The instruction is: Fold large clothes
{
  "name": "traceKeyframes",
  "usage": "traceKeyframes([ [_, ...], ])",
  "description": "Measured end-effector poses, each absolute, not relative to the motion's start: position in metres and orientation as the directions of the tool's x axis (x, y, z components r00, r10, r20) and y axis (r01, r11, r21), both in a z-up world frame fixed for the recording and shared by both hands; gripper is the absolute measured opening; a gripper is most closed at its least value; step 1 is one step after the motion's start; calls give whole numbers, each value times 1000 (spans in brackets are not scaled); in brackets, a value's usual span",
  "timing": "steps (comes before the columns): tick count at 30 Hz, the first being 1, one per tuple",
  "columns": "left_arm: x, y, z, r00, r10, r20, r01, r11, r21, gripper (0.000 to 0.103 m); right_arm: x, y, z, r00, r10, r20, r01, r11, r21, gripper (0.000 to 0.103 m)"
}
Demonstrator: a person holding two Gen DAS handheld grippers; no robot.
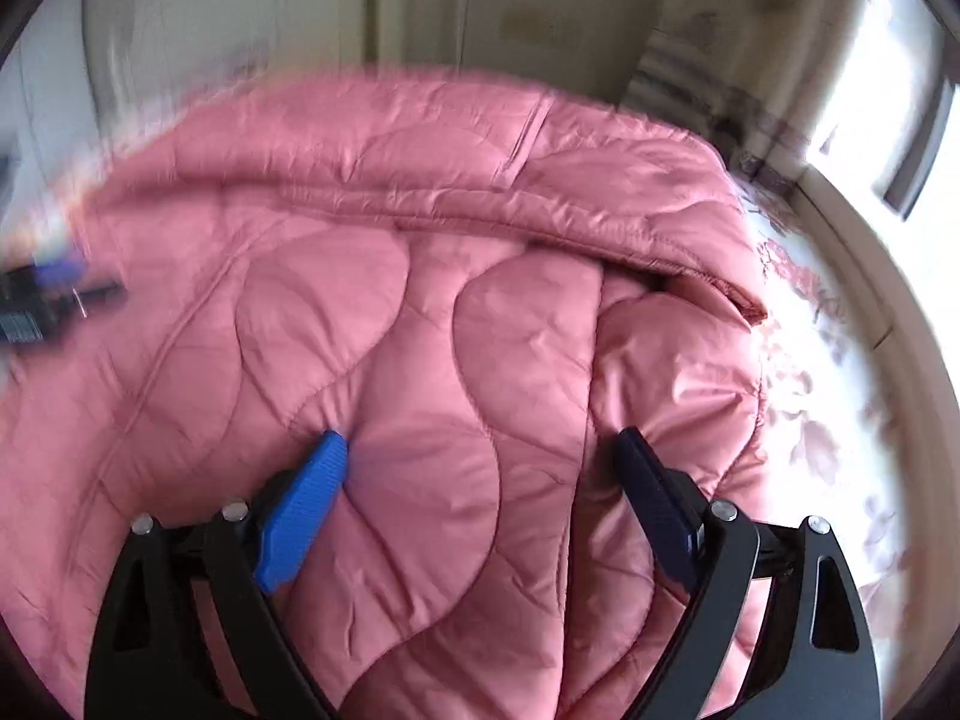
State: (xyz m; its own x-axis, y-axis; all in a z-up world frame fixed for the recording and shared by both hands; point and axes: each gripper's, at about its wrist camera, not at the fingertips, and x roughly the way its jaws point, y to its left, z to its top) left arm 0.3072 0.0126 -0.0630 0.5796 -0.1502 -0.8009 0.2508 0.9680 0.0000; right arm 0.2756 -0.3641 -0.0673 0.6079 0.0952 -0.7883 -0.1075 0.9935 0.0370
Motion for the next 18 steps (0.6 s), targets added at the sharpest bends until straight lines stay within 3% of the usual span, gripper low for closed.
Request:
traceKeyframes([
  [9,307,11,-62,577,-139,-805,245,969,8,101,274,-363,-65,590,47,-806,-79,997,0,86],
  [12,297,8,-51,595,-53,-802,173,983,63,101,261,-356,-47,633,85,-769,-74,996,49,86],
  [16,258,-13,-25,644,-153,-749,245,969,13,101,244,-332,-30,663,145,-735,-160,986,50,86],
  [18,243,-31,-31,657,-128,-743,276,958,79,101,244,-315,-39,635,143,-759,-201,979,16,86],
])
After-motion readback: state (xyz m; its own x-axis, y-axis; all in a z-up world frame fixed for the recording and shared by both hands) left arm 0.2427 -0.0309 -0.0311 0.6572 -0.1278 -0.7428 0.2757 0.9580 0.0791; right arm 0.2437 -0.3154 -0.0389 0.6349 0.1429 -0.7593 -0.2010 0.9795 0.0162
